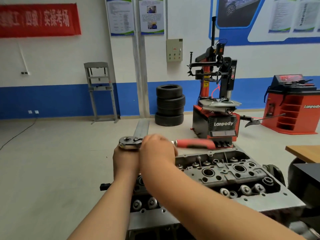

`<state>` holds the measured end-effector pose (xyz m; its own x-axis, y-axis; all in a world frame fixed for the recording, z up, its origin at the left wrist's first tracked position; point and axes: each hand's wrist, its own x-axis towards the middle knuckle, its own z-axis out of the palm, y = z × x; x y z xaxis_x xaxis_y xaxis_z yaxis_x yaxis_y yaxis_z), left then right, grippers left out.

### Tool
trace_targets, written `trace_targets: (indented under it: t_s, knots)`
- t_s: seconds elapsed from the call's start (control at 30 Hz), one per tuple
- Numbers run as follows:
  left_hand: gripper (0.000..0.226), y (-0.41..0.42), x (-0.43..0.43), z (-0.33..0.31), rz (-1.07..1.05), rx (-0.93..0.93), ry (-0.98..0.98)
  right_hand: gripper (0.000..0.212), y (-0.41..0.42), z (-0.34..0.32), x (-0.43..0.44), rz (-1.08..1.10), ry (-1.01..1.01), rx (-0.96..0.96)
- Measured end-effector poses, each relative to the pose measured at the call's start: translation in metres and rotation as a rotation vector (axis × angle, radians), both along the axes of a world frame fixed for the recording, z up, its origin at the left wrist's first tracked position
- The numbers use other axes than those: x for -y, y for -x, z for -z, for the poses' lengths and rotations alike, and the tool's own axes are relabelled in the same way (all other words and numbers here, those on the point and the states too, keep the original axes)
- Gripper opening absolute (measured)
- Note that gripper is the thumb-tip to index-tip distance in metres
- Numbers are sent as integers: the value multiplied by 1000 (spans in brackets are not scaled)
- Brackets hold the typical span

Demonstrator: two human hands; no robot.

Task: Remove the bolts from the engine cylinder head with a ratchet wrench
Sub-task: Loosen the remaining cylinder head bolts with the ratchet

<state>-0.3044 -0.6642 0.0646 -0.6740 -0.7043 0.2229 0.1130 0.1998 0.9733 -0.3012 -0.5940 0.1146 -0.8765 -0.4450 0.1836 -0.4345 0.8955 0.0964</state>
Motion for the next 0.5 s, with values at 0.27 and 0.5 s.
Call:
trace_targets:
  t_s: [0.27,0.5]
  knots:
    - [26,-18,-23,10,-126,111,182,53,-46,22,-7,-197,-101,-151]
    - [7,15,23,12,-155,47,75,61,49,6,-3,-306,197,39]
